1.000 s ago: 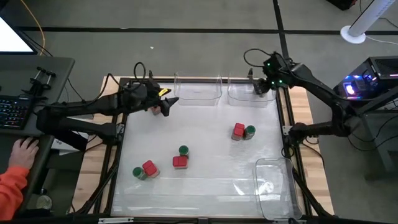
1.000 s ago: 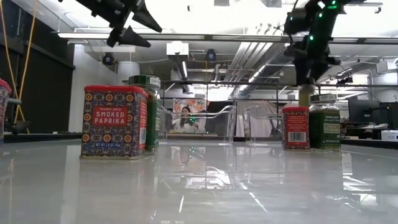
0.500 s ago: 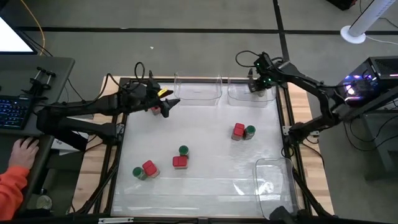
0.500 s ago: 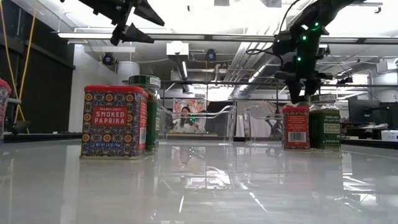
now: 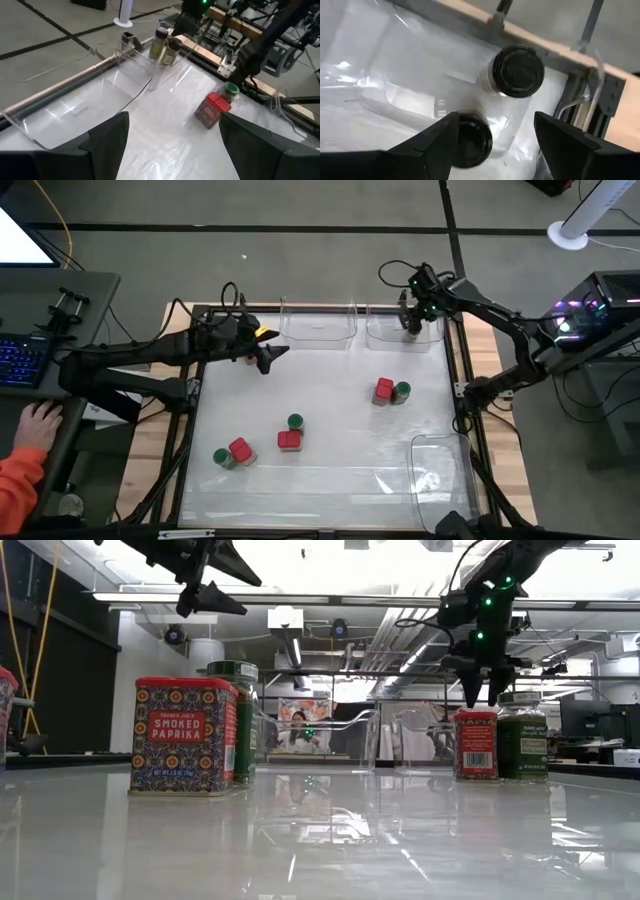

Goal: Sort spices by type
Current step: Put the green seasoning bottle into the bottom transparent bin

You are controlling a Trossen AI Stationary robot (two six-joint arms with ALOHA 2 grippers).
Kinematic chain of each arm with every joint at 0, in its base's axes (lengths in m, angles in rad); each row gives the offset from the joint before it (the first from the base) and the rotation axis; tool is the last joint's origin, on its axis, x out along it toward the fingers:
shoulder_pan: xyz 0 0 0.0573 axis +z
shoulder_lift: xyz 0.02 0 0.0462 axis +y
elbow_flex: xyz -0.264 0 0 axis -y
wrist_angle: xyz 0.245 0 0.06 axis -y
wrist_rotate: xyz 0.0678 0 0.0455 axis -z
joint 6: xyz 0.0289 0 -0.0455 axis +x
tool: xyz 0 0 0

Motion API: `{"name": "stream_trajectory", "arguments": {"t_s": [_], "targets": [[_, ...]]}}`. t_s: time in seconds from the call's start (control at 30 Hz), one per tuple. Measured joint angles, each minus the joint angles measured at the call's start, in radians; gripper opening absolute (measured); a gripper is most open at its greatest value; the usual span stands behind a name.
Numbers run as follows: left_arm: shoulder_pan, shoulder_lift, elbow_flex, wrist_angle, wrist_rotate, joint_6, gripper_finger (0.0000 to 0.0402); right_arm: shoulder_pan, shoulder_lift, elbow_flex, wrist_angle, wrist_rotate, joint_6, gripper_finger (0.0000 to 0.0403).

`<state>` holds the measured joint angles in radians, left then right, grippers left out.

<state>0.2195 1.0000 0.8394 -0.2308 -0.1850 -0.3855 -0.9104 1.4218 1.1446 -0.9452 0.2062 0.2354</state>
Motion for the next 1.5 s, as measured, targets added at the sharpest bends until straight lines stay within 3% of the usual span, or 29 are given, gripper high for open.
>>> {"name": "stream_trajectory", "arguments": {"t_s": [0.2, 0.3, 0.5, 0.63, 0.73, 0.87, 1.03, 1.13, 1.27, 1.5], "targets": [[0.001, 0.000, 0.002, 0.055, 0.000, -0.006, 0.0296, 0.000, -0.085, 0.057, 0.001, -0.018, -0.008, 0.0255], [0.037, 0.006, 0.059, -0.045, 0.004, -0.010, 0.0296, 0.001, -0.131, 0.084, 0.030, -0.065, -0.008, 0.0256], [0.155, 0.076, 0.289, -0.496, 0.003, 0.098, 0.0296, 0.002, -0.172, 0.093, 0.163, -0.311, 0.020, 0.0256], [0.165, 0.101, 0.315, -0.520, 0.112, 0.127, 0.0296, 0.028, -0.171, 0.093, 0.232, -0.539, 0.047, 0.0256], [0.144, 0.114, 0.298, -0.464, 0.219, 0.110, 0.0296, 0.092, -0.181, 0.093, 0.204, -0.624, 0.056, 0.0256], [0.110, 0.134, 0.258, -0.413, 0.227, 0.088, 0.0296, 0.222, -0.211, 0.093, -0.015, -0.594, 0.097, 0.0256], [0.101, 0.157, 0.193, -0.301, 0.225, 0.049, 0.0296, 0.451, -0.226, 0.092, -0.319, -0.481, 0.177, 0.0256], [0.103, 0.172, 0.174, -0.249, 0.224, 0.056, 0.0296, 0.588, -0.228, 0.092, -0.331, -0.424, 0.164, 0.0256], [0.103, 0.191, 0.171, -0.236, 0.226, 0.100, 0.0296, 0.702, -0.224, 0.092, -0.280, -0.369, -0.049, 0.0256], [0.103, 0.182, 0.171, -0.280, 0.233, 0.110, 0.0296, 0.747, -0.219, 0.086, -0.373, -0.294, -0.208, 0.0256]]}}
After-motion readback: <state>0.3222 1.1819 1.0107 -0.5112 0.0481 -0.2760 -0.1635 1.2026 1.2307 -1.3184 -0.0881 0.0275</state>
